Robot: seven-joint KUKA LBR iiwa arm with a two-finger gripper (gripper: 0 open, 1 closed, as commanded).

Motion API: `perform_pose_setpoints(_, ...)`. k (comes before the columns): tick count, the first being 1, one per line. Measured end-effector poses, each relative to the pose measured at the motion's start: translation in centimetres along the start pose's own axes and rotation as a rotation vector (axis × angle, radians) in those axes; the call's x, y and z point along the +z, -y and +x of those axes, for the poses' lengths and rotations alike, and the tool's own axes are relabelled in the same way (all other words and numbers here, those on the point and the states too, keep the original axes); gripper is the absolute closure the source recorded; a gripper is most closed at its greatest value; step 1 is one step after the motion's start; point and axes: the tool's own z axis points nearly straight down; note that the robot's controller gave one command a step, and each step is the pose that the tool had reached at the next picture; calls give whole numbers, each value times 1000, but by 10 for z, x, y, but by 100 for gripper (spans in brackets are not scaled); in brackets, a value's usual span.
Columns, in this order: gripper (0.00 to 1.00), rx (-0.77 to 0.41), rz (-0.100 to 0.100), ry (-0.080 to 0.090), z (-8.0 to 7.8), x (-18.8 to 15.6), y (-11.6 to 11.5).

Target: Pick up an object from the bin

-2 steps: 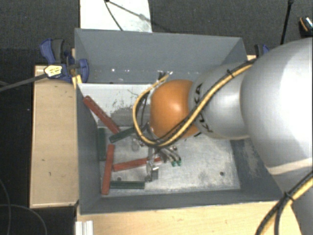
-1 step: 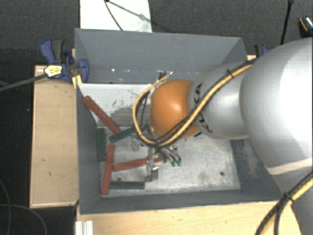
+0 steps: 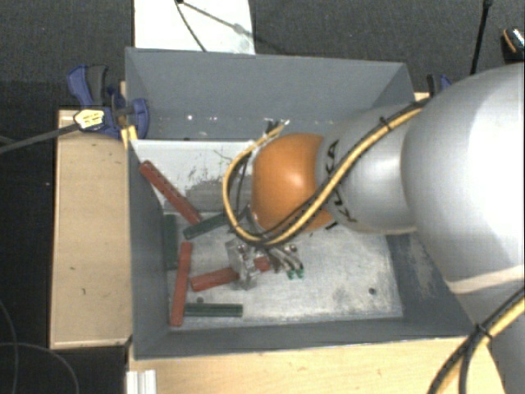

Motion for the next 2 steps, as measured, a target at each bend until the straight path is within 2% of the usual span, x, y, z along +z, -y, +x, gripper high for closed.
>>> perform_pose_setpoints(1, 100, 11, 1, 14, -2, -121, 0)
perform_pose_setpoints(2, 100, 17, 0, 9, -3, -131, 0)
